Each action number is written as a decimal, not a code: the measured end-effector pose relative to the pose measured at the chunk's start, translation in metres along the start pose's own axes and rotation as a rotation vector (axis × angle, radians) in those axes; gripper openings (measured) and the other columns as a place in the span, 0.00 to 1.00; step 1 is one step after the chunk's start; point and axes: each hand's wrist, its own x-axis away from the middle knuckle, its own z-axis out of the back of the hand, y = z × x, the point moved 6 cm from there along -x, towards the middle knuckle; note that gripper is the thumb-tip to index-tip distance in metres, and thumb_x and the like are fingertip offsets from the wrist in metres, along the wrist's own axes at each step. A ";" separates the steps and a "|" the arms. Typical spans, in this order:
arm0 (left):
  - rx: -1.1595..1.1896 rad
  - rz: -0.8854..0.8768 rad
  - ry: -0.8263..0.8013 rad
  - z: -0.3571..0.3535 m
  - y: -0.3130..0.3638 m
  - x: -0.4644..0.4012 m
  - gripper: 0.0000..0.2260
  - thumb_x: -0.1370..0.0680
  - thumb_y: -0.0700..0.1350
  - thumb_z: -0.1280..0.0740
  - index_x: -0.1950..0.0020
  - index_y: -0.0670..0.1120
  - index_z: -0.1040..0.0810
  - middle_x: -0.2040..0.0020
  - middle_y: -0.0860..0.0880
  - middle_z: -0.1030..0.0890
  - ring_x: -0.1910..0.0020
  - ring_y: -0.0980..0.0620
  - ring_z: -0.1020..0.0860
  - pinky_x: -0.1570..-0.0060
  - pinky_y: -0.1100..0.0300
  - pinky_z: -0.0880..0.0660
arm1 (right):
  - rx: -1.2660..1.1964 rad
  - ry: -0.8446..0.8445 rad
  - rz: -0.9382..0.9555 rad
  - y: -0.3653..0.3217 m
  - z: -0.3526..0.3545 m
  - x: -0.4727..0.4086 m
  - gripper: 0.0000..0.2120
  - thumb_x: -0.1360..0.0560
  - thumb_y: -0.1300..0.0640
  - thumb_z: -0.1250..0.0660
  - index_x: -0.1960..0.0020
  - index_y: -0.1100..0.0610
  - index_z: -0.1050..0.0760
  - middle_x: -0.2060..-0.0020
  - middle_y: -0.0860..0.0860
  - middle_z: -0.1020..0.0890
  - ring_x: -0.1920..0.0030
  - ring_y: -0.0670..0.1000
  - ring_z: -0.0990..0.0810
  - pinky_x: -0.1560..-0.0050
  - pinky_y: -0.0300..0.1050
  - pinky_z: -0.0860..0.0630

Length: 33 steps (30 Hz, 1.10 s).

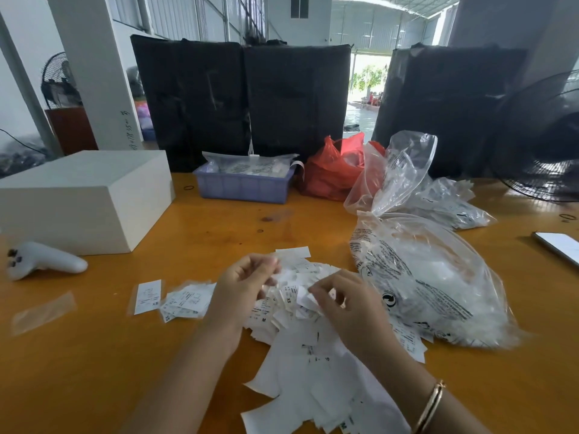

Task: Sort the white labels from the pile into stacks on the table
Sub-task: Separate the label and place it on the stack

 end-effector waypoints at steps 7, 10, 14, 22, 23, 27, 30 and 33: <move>0.118 0.019 0.148 0.012 -0.005 -0.004 0.04 0.24 0.48 0.32 0.53 0.49 0.19 0.58 0.54 0.15 0.59 0.58 0.17 0.58 0.61 0.25 | 0.586 -0.141 0.135 0.001 -0.023 0.004 0.20 0.22 0.42 0.43 0.33 0.47 0.28 0.35 0.43 0.28 0.35 0.50 0.33 0.38 0.48 0.38; 0.110 0.017 0.161 0.011 -0.006 -0.004 0.03 0.24 0.47 0.32 0.54 0.49 0.19 0.58 0.52 0.15 0.59 0.57 0.17 0.60 0.62 0.25 | 0.612 -0.129 0.220 -0.010 -0.030 0.004 0.21 0.22 0.42 0.43 0.34 0.49 0.27 0.35 0.46 0.25 0.36 0.52 0.30 0.39 0.50 0.35; 0.089 0.006 0.168 0.011 -0.008 -0.005 0.03 0.23 0.47 0.32 0.53 0.49 0.19 0.58 0.53 0.15 0.60 0.58 0.17 0.62 0.64 0.25 | 0.663 -0.180 0.255 -0.015 -0.044 -0.001 0.23 0.21 0.42 0.47 0.31 0.51 0.32 0.35 0.46 0.26 0.36 0.52 0.31 0.39 0.49 0.38; 0.037 -0.014 0.158 0.009 -0.008 -0.006 0.03 0.23 0.47 0.32 0.52 0.49 0.20 0.59 0.55 0.15 0.61 0.60 0.18 0.68 0.69 0.25 | 0.728 -0.042 0.337 -0.030 -0.039 0.002 0.13 0.24 0.50 0.40 0.60 0.51 0.19 0.63 0.45 0.17 0.60 0.50 0.21 0.54 0.47 0.27; 0.038 -0.015 0.156 0.009 -0.008 -0.006 0.03 0.23 0.47 0.32 0.53 0.49 0.20 0.59 0.55 0.15 0.62 0.61 0.18 0.68 0.70 0.25 | 0.719 0.000 0.338 -0.031 -0.036 0.002 0.11 0.26 0.51 0.37 0.64 0.51 0.19 0.66 0.45 0.18 0.63 0.49 0.21 0.57 0.46 0.26; 0.026 -0.010 0.145 0.008 -0.008 -0.005 0.03 0.24 0.47 0.32 0.53 0.49 0.20 0.59 0.54 0.15 0.61 0.61 0.18 0.67 0.69 0.25 | 0.666 0.117 0.382 -0.036 -0.028 0.003 0.07 0.29 0.54 0.30 0.65 0.51 0.20 0.65 0.44 0.19 0.62 0.49 0.21 0.58 0.45 0.24; 0.035 0.002 0.138 0.008 -0.008 -0.005 0.02 0.24 0.46 0.31 0.53 0.48 0.20 0.59 0.54 0.15 0.62 0.61 0.18 0.69 0.69 0.25 | 0.613 0.101 0.350 -0.034 -0.029 0.004 0.04 0.30 0.53 0.28 0.63 0.50 0.20 0.61 0.43 0.19 0.57 0.49 0.21 0.54 0.46 0.26; 0.041 0.013 0.134 0.007 -0.007 -0.004 0.02 0.24 0.46 0.31 0.54 0.49 0.20 0.60 0.55 0.15 0.62 0.61 0.18 0.68 0.68 0.25 | 0.368 0.013 0.175 -0.023 -0.030 0.001 0.04 0.29 0.49 0.29 0.61 0.46 0.20 0.56 0.39 0.22 0.50 0.44 0.27 0.46 0.42 0.41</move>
